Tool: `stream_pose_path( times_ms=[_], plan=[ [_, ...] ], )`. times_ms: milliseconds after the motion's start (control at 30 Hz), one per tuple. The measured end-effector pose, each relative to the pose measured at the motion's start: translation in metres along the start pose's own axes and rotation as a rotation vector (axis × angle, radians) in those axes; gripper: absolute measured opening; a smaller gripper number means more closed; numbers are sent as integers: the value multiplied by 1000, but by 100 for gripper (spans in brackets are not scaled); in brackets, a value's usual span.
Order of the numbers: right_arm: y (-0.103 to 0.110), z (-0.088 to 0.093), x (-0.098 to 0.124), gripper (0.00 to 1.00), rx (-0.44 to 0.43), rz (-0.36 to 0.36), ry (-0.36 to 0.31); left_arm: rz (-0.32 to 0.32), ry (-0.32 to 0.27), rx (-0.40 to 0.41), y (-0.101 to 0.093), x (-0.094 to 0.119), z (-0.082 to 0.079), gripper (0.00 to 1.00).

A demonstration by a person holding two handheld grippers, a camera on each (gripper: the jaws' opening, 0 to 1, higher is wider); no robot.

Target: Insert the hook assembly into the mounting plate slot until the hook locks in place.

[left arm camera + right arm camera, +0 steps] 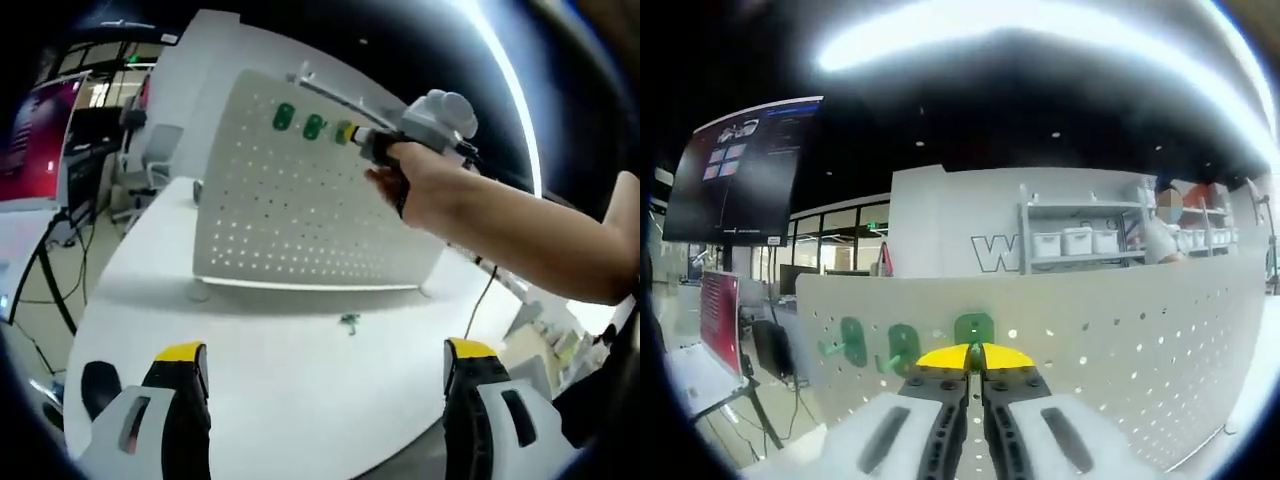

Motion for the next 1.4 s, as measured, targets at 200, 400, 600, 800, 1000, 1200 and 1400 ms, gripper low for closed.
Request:
stream_pose_path(
  times_ms=[200, 400, 600, 800, 1000, 1200, 1400],
  plan=[
    [4, 4, -3, 0, 6, -7, 8, -9, 5, 11, 3, 1, 2, 99],
    [4, 4, -2, 0, 21, 2, 8, -16, -6, 12, 5, 1, 2, 99],
    [7, 4, -3, 0, 16, 26, 21, -11, 0, 20, 7, -1, 4, 98],
    [9, 5, -6, 0, 41, 37, 34, -6, 4, 20, 5, -4, 4, 98],
    [9, 7, -9, 0, -18, 46, 38, -4, 7, 30, 5, -6, 7, 98],
    [11, 8, -9, 1, 8, 43, 50, -14, 1, 29, 7, -5, 5, 98],
    [17, 5, -8, 6, 1, 46, 77, -14, -2, 28, 6, -3, 3, 98]
  ],
)
Point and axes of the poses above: the point that each gripper's makers call its tool centre point, and the gripper's own axes: x roughly backward along the fingers, y roughly to its left, z roughly out of its underside, the point moved 9 cm from there along x, roughly backward along the fingers, and after that the axes turned 3 degrees about -x, right-handed, at the moved point
